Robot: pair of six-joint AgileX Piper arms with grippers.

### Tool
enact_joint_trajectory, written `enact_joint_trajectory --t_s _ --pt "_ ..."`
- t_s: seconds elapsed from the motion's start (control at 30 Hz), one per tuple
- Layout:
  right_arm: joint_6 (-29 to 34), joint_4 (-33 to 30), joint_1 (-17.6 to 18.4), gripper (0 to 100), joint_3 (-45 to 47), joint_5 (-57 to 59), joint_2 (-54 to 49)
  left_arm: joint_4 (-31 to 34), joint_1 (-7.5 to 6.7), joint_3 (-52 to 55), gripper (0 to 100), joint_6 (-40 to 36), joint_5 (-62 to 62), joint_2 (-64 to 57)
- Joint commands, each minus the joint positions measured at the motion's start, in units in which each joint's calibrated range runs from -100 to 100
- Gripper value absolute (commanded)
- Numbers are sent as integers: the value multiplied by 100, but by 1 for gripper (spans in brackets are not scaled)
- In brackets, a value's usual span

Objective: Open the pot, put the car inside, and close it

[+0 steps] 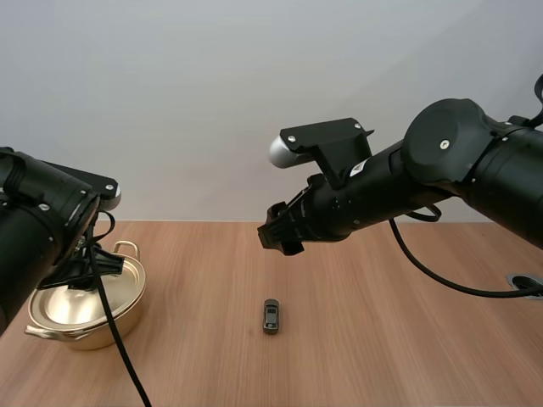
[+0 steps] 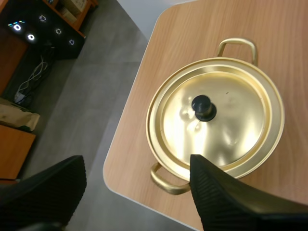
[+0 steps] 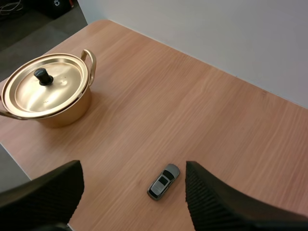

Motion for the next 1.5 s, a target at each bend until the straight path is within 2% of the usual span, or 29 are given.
enact_joint_trajectory --t_s 0.0,0.33,0.63,0.7,0.83,0.9,1.0,1.07,1.2,1.3,1.47 --pt "-44 -6 3 100 0 225 3 -21 5 4 100 -105 -766 144" --pt "-199 -144 3 100 0 924 -11 230 5 4 100 -798 -1393 1509" --pt "-199 -246 3 100 0 942 -23 942 13 4 100 -1509 -1884 2502" --pt "-199 -251 3 100 0 958 -23 958 105 4 100 -1541 -2097 2658" --pt "-199 -262 3 100 0 957 -23 958 436 4 100 -1541 -2638 2945" --pt "-199 -262 3 100 0 957 -23 890 598 4 100 -1522 -2843 3034" --pt "-199 -248 3 100 0 957 -23 704 727 4 100 -1203 -3157 3121" --pt "-199 -229 3 100 0 957 -23 399 736 4 100 -885 -3240 3153" --pt "-199 -229 3 100 0 957 -23 -687 736 4 100 -86 -3415 3165" --pt "-199 -229 3 100 0 957 -23 -1159 736 4 100 276 -3539 3165" --pt "-190 -229 3 100 0 957 -23 -1253 736 4 100 438 -3569 3165"
